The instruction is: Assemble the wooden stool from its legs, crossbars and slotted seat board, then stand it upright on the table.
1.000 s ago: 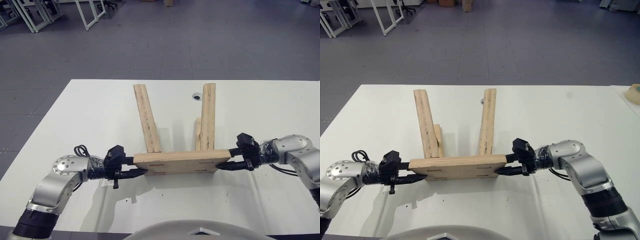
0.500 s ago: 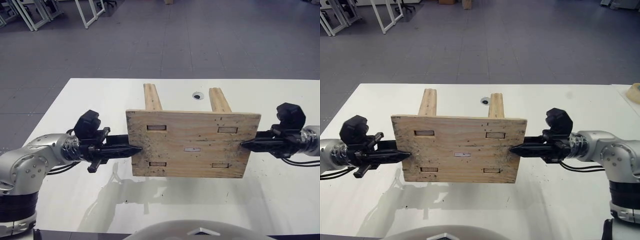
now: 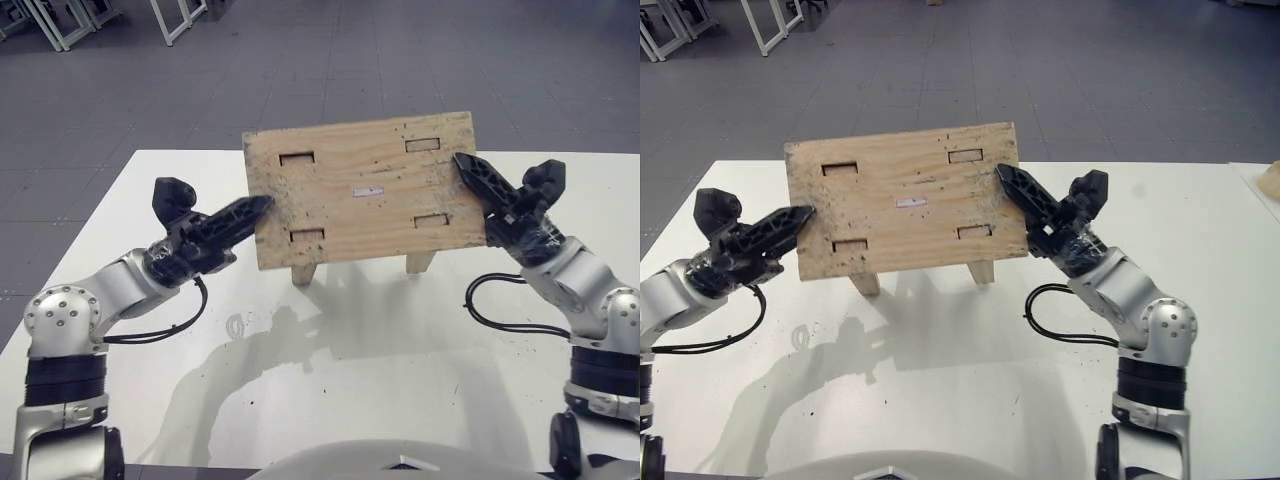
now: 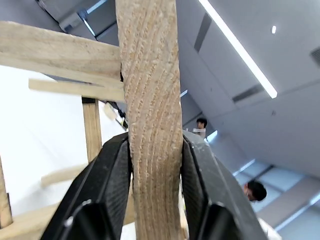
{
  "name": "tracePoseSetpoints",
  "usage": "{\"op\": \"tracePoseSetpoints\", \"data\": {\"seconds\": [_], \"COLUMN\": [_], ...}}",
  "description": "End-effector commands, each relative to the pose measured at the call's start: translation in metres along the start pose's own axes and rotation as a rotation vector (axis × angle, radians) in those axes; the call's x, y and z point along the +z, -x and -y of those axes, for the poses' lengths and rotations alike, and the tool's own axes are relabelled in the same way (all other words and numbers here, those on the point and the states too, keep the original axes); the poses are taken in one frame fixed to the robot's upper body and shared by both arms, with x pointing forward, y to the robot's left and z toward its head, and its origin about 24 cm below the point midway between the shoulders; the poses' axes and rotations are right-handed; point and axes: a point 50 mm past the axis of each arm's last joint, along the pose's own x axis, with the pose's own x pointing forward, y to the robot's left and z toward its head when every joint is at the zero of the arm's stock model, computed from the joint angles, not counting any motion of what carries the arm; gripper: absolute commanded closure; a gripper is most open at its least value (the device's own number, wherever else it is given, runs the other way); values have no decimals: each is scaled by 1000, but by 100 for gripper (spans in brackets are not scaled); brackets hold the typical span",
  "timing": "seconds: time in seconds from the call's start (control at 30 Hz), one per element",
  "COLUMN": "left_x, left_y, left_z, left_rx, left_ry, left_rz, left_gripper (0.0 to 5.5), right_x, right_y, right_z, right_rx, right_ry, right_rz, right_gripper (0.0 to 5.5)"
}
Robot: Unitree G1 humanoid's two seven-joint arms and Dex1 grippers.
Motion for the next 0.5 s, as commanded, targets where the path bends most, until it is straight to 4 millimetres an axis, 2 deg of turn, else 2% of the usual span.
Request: {"op": "tracePoseSetpoints", "data": {"seconds": [0.03,0.1,0.17,0.2,0.37,0.5], "left_x": [22,24,26,28,32,30], "left_y": [-59,-72,-83,-86,-91,-87], "left_z": [-16,-31,-39,-42,-36,-35], "left_rx": [-47,57,140,173,230,272], "left_ry": [230,323,400,431,456,451], "left_rz": [80,112,115,119,109,118], "left_gripper": [419,419,419,419,419,419], "right_x": [10,10,18,23,44,57], "right_y": [-37,-44,-43,-40,-34,-37], "right_z": [0,6,20,28,44,49], "right_rx": [-386,-450,-535,-564,-528,-454], "right_ry": [-161,-161,-135,-99,-38,-86], "right_rz": [194,146,77,22,-228,-262], "right_gripper": [421,421,421,382,280,207]}}
